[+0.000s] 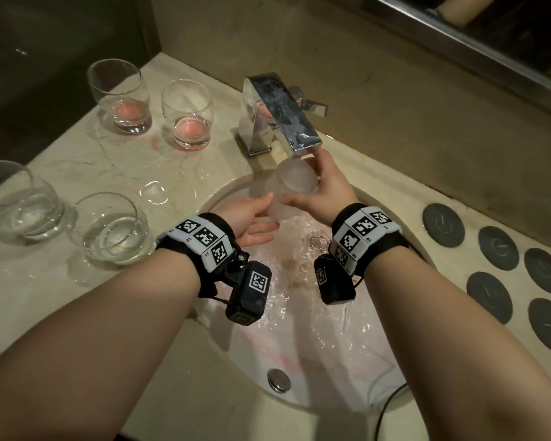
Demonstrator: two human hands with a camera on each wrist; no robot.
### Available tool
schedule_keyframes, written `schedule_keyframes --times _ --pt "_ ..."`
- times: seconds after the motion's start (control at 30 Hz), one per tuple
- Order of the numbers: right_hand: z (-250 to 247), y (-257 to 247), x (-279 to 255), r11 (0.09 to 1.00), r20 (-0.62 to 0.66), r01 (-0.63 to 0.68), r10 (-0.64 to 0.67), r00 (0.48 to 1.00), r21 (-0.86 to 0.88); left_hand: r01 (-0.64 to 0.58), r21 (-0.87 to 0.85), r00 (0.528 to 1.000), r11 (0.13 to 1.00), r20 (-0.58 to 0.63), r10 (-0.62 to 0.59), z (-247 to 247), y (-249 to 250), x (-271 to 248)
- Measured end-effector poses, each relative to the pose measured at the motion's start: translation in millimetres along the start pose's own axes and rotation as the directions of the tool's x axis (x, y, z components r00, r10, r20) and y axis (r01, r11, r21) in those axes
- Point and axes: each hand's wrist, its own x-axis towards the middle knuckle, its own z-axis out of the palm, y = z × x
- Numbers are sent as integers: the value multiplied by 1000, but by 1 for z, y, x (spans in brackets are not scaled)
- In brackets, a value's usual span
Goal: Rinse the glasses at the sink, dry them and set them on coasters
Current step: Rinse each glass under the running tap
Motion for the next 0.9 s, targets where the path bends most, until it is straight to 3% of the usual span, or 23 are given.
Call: schedule_keyframes --times 0.4,0.57,0.63,0.77,0.9 --pt "-3 4 -1 1000 20 -25 24 999 15 -1 25 1000 1000 0 1 -1 -2 6" --pt "1 9 2 997 30 -43 41 999 69 -79 -62 997 995 0 80 -3 6 6" --pt "-3 9 2 982 25 -102 99 995 158 -172 -96 985 980 -6 172 -4 10 2" --pt "-2 10 1 853 46 -212 216 975 478 -347 98 938 933 68 341 2 12 -7" --pt "-2 15 -1 805 160 -247 190 969 540 -386 120 922 915 90 378 4 14 -7"
